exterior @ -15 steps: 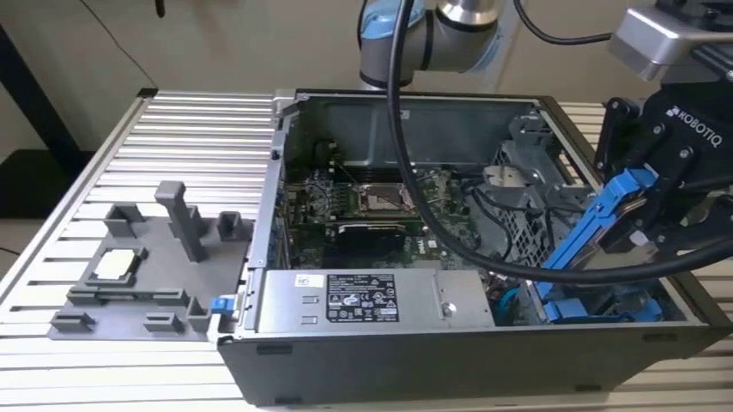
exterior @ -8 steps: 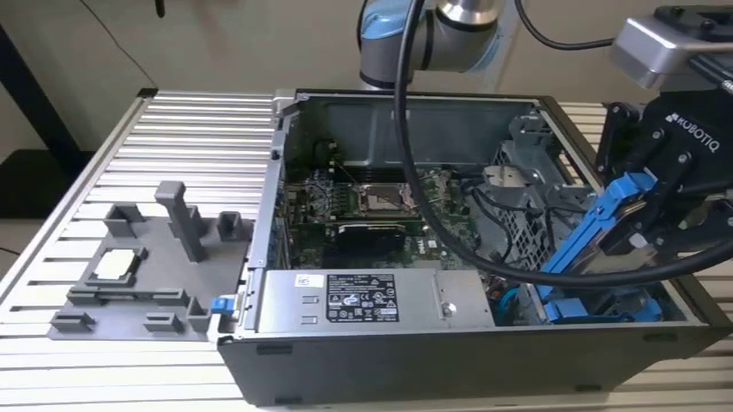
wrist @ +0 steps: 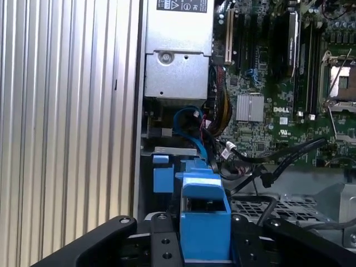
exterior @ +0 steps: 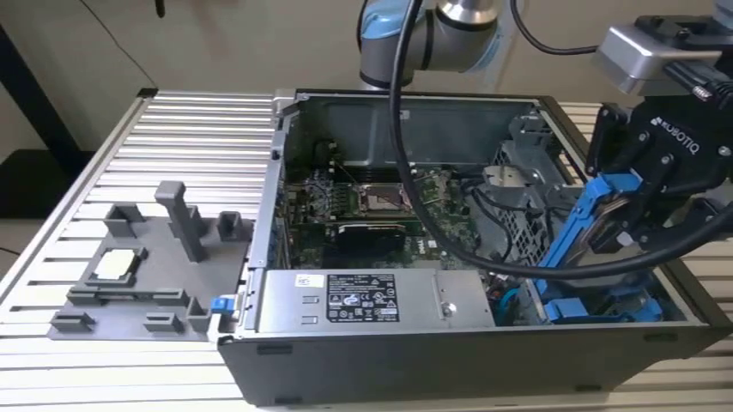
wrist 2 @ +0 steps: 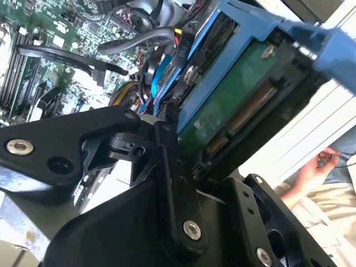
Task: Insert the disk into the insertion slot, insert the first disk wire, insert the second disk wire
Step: 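Insert the disk into the insertion slot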
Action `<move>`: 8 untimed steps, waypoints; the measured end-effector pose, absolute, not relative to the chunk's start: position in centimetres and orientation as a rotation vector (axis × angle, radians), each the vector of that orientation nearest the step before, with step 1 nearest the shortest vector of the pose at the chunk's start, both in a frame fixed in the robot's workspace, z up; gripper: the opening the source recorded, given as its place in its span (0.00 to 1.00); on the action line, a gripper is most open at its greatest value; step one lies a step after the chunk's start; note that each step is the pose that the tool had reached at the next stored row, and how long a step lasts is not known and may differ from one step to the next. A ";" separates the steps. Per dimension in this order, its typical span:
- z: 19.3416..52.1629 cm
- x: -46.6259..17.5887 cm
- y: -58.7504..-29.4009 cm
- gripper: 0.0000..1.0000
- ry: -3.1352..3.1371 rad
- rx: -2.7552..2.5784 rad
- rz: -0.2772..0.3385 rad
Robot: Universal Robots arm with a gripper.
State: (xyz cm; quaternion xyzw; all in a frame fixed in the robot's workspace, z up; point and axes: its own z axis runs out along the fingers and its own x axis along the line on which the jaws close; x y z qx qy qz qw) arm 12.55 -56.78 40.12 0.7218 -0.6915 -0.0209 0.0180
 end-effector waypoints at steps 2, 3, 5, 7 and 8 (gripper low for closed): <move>40.2 12.6 -56.8 0.33 -2.140 2.234 -0.084; 40.5 12.6 -56.8 0.33 -2.138 2.231 -0.088; 41.0 12.6 -56.8 0.33 -2.134 2.227 -0.096; 41.3 12.6 -56.8 0.33 -2.133 2.225 -0.099; 41.4 12.6 -56.8 0.33 -2.132 2.224 -0.100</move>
